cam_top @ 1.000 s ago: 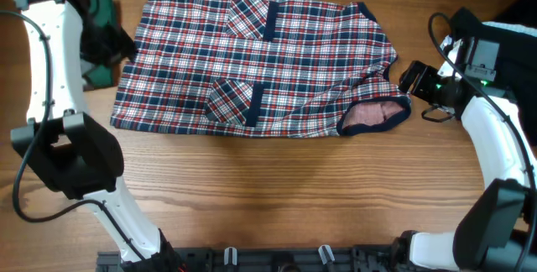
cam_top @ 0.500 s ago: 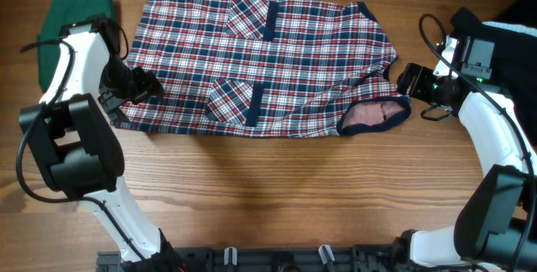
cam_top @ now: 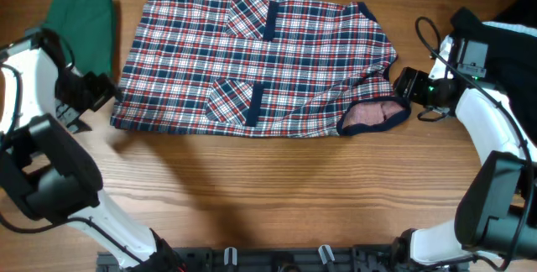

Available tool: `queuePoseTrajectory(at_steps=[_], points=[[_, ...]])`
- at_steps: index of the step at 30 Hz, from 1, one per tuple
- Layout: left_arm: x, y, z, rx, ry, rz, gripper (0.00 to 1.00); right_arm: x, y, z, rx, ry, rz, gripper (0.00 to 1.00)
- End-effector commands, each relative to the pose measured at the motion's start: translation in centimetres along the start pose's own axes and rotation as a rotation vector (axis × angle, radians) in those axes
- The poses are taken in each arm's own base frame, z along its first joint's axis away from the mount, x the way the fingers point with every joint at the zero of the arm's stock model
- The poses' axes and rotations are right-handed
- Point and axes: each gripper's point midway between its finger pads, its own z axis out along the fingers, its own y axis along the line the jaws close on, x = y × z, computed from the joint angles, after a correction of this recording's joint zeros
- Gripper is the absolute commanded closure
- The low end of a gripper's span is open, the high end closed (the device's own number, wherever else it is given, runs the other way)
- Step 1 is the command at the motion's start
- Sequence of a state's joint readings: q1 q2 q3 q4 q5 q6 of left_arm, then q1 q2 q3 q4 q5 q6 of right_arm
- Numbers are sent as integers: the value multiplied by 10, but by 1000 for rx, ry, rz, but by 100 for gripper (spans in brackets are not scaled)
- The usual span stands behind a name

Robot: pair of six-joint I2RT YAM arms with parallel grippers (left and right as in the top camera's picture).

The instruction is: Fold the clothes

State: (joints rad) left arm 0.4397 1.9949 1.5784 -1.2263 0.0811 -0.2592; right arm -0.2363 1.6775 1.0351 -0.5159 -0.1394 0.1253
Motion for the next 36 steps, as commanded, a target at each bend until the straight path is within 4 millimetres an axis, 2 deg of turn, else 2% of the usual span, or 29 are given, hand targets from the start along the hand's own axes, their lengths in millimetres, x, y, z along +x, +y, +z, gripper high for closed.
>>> queuePoseTrajectory(at_steps=[1, 5, 8, 13, 15, 20, 28, 30, 36], points=[[1, -9, 2, 52, -15, 85, 11, 12, 3, 5, -22, 45, -17, 1], [-2, -17, 13, 70, -39, 144, 11, 16, 1, 5, -12, 62, -15, 2], [1, -14, 27, 68, -36, 150, 12, 18, 1, 5, -11, 68, -24, 2], [4, -13, 56, 85, -53, 151, 18, 18, 1, 5, -9, 70, -39, 6], [5, -14, 62, 97, -59, 152, 22, 18, 1, 5, -8, 71, -39, 8], [-4, -17, 65, 110, -103, 160, 33, 22, -7, 5, 36, 84, -34, 14], [-14, -21, 64, 122, -146, 166, 45, 24, -7, 5, 38, 92, -9, 16], [-14, -21, 64, 122, -144, 165, 51, 24, -7, 5, 37, 93, -7, 16], [-8, -29, 65, 127, -133, 187, 92, 28, -8, 4, 41, 107, 21, 17]])
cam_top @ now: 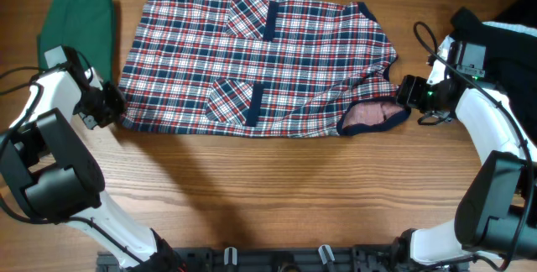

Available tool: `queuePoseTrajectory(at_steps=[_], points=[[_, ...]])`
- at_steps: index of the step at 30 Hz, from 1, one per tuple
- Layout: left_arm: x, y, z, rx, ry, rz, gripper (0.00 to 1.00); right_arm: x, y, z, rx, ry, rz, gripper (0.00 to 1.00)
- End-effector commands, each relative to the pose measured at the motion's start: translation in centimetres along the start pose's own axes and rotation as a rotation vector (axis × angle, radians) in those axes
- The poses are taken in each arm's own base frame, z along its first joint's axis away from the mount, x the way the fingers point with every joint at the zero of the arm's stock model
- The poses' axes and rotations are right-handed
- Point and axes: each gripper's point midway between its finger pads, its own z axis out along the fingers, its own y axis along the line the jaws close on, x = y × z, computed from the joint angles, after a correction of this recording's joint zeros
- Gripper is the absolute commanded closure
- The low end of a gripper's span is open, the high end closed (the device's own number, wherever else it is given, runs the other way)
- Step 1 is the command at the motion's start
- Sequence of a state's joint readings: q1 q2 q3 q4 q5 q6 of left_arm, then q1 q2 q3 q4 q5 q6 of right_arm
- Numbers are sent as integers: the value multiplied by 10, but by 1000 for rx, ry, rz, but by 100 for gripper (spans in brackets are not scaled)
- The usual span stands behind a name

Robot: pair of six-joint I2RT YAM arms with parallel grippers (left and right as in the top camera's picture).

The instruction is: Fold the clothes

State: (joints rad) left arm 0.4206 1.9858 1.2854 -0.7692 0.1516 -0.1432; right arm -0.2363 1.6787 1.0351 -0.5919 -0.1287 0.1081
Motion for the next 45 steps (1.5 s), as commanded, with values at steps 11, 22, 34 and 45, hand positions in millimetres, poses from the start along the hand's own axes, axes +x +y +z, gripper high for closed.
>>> queuePoseTrajectory(at_steps=[11, 22, 34, 45], points=[[14, -19, 1, 14, 36, 52, 96, 23, -9, 3, 19, 92, 165, 20], [11, -20, 2, 17, 23, 55, 96, 36, -23, 10, 30, 119, 144, 22], [9, -21, 2, 19, 13, 56, 96, 46, 39, 15, -240, 126, -53, 31], [9, -20, 2, 18, 13, 57, 96, 80, 145, 6, -450, 153, -403, 30]])
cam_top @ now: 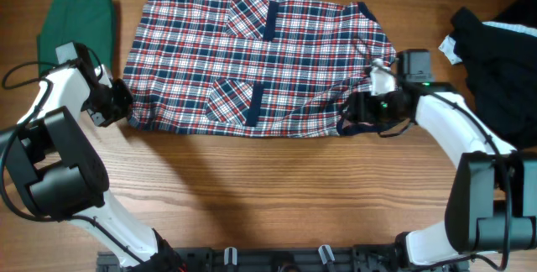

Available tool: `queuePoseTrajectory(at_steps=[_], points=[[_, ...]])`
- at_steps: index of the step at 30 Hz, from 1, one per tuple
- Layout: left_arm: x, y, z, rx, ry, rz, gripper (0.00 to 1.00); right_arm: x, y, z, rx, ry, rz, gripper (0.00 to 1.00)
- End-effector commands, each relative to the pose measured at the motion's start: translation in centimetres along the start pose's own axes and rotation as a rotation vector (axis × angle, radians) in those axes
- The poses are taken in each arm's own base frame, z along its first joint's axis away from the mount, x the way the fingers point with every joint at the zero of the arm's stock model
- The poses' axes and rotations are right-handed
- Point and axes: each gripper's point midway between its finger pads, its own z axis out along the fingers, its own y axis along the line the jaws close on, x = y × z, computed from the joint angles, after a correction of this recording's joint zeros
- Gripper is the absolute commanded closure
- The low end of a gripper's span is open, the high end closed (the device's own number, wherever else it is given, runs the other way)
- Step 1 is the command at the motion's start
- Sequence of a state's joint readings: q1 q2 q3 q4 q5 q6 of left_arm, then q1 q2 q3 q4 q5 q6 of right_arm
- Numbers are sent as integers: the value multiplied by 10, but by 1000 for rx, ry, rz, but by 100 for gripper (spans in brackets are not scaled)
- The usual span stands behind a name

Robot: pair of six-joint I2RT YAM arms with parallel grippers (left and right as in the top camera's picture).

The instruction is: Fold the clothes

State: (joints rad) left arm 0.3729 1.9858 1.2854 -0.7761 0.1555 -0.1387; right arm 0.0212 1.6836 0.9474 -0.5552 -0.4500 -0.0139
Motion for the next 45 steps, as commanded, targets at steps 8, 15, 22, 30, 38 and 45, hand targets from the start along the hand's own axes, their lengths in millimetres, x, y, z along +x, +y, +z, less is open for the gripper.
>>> queuePoseTrajectory(at_steps=[8, 15, 22, 30, 38, 45], points=[[2, -3, -1, 13, -2, 6, 96, 16, 24, 12, -63, 68, -46, 36], [2, -3, -1, 13, 1, 5, 96, 29, 21, 13, -53, 109, -30, 43], [3, -3, -1, 13, 1, 5, 96, 42, 17, 23, -58, 108, -18, 49], [4, -3, -1, 12, 5, 5, 96, 34, 20, 24, -76, 77, -28, 55], [4, -3, -1, 12, 5, 5, 96, 34, 33, 28, -95, 77, -70, 57], [3, -3, -1, 12, 5, 5, 96, 36, 34, 35, -37, 87, -62, 64]])
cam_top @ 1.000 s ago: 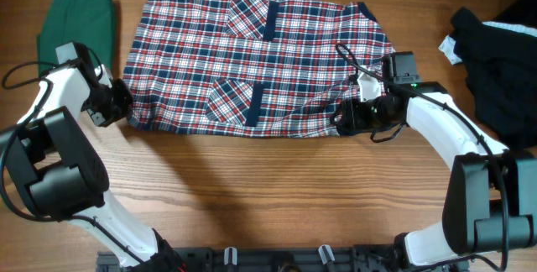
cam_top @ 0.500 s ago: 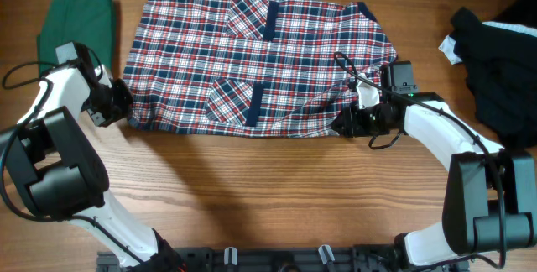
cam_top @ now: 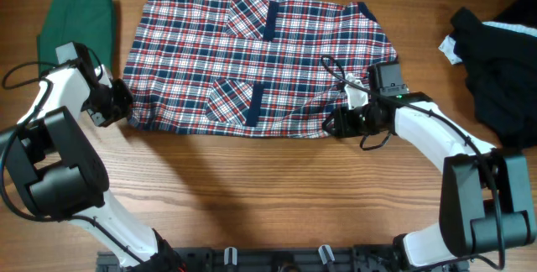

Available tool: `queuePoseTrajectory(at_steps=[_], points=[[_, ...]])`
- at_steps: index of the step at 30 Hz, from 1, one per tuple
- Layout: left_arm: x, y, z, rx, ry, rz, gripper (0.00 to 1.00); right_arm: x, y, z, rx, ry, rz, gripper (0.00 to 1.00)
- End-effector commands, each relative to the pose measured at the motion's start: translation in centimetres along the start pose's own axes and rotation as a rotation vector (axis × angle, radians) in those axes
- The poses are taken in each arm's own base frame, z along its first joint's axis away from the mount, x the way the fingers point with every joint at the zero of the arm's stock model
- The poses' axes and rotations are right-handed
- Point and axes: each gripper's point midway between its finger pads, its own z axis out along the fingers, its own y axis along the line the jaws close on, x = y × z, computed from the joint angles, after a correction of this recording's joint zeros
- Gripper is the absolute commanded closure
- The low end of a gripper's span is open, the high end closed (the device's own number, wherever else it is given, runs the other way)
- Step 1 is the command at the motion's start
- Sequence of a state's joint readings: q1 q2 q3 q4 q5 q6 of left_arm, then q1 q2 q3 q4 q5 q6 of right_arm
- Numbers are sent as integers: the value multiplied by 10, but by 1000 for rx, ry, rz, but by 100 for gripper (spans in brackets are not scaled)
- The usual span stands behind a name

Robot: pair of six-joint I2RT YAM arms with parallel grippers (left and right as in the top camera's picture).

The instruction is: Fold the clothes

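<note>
A red, white and navy plaid shirt lies spread flat across the far middle of the table, its two chest pockets facing up. My left gripper sits at the shirt's lower left corner, closed on the bunched hem. My right gripper is low at the shirt's near edge, where the collar was, and looks shut on the fabric. Its arm hides the collar's pink lining.
A folded green garment lies at the far left, just behind my left arm. A heap of black clothing sits at the right edge. Bare wooden table fills the near half.
My right gripper has moved left and slightly nearer along the shirt's near edge, and the pink collar lining no longer shows. The left gripper and the shirt's left corner are unchanged.
Both grippers began off the shirt, left by the green garment, right beyond the collar. The left then reached the lower left corner and held it, drawn in slightly. The right went onto the collar and now sits further left along the near edge.
</note>
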State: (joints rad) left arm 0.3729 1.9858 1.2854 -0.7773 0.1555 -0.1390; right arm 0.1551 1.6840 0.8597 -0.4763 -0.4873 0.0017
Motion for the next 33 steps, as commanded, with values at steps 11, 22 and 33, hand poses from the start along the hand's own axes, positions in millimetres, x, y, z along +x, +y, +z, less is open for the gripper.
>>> queuePoseTrajectory(at_steps=[11, 22, 33], points=[[3, -3, -1, 12, 4, 5, 96, 33, -22, 13, 109, 78, 137, 95], [6, -11, -31, 43, -30, 9, 96, 5, -26, -32, 133, -49, 303, 96], [-2, -25, -112, 82, -230, 20, 96, 12, -23, -88, 151, -140, 419, 95]])
